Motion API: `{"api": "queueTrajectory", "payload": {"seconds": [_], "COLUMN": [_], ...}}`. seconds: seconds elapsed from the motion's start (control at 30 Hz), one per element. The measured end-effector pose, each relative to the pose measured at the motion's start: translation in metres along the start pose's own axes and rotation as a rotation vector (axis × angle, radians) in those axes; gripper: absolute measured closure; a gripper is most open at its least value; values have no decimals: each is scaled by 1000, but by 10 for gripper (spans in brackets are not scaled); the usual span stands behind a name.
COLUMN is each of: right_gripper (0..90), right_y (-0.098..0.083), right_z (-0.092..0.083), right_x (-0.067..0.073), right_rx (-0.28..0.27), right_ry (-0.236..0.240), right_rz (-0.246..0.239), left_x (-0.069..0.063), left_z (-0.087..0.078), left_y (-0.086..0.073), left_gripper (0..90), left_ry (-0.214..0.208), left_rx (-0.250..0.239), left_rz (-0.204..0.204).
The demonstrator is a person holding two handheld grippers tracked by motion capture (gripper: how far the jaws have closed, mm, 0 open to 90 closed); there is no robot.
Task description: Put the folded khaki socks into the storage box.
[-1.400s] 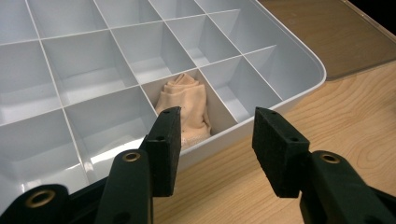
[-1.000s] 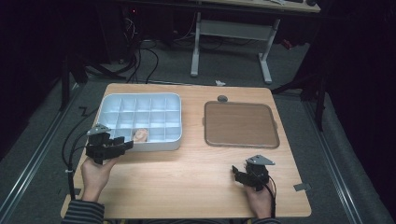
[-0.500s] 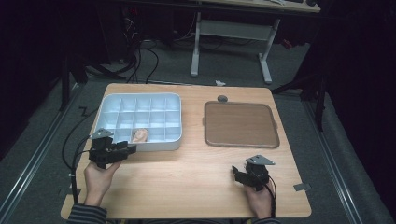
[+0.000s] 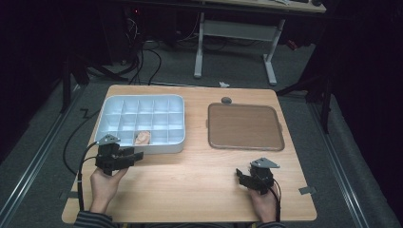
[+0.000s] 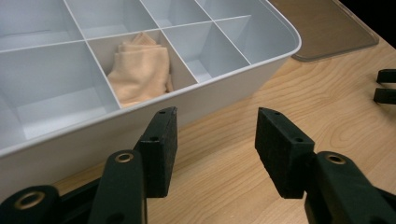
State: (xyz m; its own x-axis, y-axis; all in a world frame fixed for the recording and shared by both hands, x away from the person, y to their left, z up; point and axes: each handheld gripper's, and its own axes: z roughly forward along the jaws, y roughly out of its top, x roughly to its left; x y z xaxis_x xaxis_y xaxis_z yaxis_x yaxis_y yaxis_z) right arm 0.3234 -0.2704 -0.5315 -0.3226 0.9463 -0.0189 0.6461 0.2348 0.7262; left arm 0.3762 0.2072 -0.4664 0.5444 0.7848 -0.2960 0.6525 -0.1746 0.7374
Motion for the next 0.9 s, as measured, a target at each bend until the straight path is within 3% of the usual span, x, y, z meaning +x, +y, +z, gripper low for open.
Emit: {"api": "queueTrajectory", "payload": {"seconds": [0.27, 0.9], "right_gripper": [325, 325], "right_y": [0, 0], "right_z": [0, 0], "right_x": [0, 0], "right_rx": [0, 1], "right_ry": [1, 1], "right_rz": [0, -1], "left_x": [-7, -11], "left_z": [8, 24], "left_y": [-2, -14], "left_gripper": [484, 475], "left_ry": [-13, -18], "left_rx": [12, 35], "left_rz": [12, -4]}}
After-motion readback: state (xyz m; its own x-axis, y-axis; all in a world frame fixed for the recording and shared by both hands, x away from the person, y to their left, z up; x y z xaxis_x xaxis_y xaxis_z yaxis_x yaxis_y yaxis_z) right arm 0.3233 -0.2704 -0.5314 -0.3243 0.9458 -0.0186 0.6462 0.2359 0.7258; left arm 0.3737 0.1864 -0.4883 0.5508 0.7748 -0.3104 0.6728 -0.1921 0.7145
